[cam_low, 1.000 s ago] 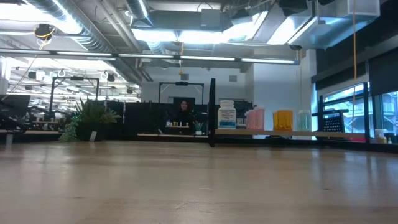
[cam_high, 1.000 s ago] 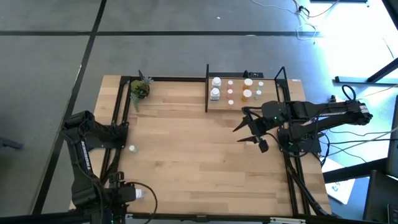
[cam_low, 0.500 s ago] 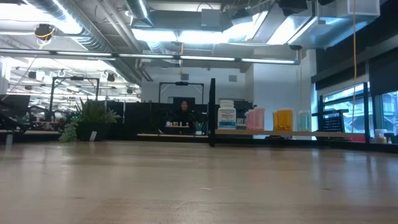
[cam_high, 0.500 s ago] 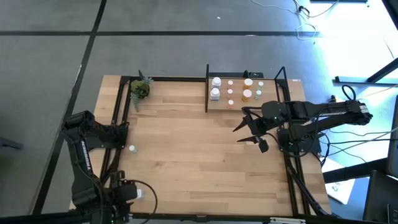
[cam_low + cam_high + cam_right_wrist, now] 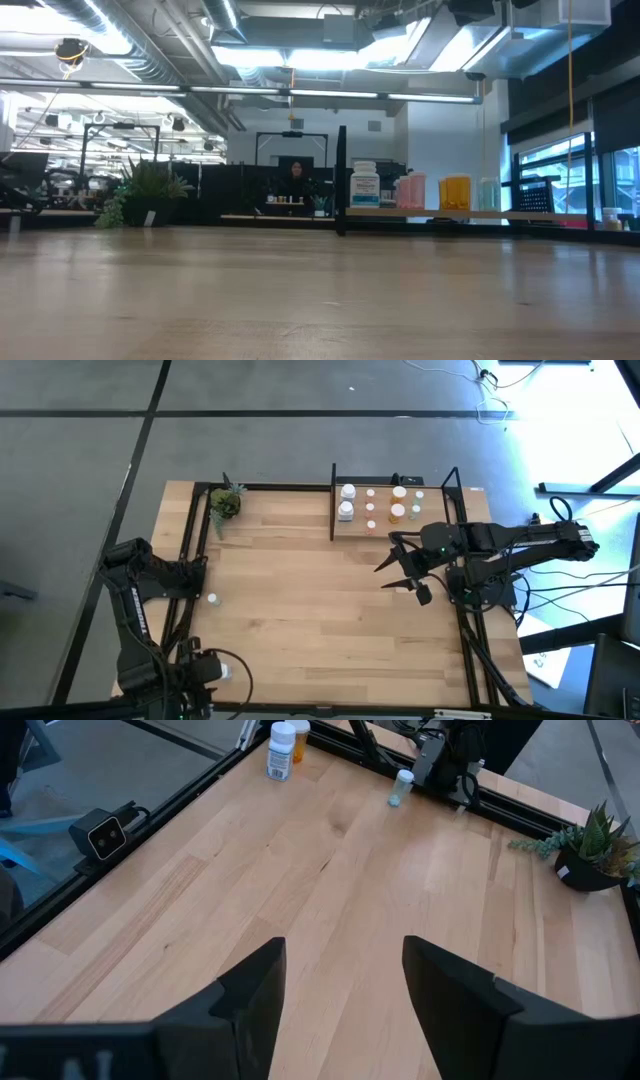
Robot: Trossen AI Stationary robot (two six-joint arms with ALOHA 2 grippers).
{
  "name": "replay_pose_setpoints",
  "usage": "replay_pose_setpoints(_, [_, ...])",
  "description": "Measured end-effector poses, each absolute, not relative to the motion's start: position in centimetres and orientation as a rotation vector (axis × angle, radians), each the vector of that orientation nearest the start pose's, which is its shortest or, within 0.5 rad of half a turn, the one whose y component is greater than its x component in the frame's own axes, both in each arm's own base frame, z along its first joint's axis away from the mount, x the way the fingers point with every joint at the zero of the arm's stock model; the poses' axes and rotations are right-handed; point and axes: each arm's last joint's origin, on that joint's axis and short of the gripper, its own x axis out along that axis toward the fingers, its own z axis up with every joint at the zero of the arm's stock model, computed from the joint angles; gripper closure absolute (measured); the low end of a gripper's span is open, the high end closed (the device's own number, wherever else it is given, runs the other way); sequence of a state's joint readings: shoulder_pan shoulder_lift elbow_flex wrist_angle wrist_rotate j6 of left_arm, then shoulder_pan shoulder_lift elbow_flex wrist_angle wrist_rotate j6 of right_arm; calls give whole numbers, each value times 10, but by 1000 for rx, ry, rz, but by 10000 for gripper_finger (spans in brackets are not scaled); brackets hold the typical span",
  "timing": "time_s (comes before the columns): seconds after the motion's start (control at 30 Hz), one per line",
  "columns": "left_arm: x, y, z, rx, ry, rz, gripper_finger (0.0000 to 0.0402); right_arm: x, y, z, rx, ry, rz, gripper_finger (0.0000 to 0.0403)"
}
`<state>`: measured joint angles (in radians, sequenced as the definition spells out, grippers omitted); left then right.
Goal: Pick and place medicine bottles onto shelf by color
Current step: Put the white pill bottle on the shelf aligned with the other white pill bottles
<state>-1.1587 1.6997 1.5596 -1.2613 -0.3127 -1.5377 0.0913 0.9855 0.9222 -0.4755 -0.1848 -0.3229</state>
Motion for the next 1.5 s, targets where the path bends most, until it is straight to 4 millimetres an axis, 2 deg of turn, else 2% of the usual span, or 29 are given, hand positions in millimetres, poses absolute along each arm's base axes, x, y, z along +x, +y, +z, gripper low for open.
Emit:
replay_pose_setpoints(0.53, [141, -286, 294, -404, 1244, 274, 183, 204, 24, 319, -288, 491, 354, 198])
replay_pose_setpoints(0.73, [140, -284, 294, -439, 1243, 335, 137, 204, 24, 319, -288, 492, 354, 198])
replay_pose_setpoints(0.9, [140, -285, 293, -425, 1244, 312, 92, 204, 24, 319, -288, 492, 354, 198])
replay_pose_setpoints(1.03, [139, -284, 281, -388, 1257, 312, 80, 204, 24, 319, -288, 492, 354, 198])
replay_pose_setpoints(1.5, [136, -279, 237, -331, 1321, 303, 78, 204, 24, 319, -288, 492, 354, 198])
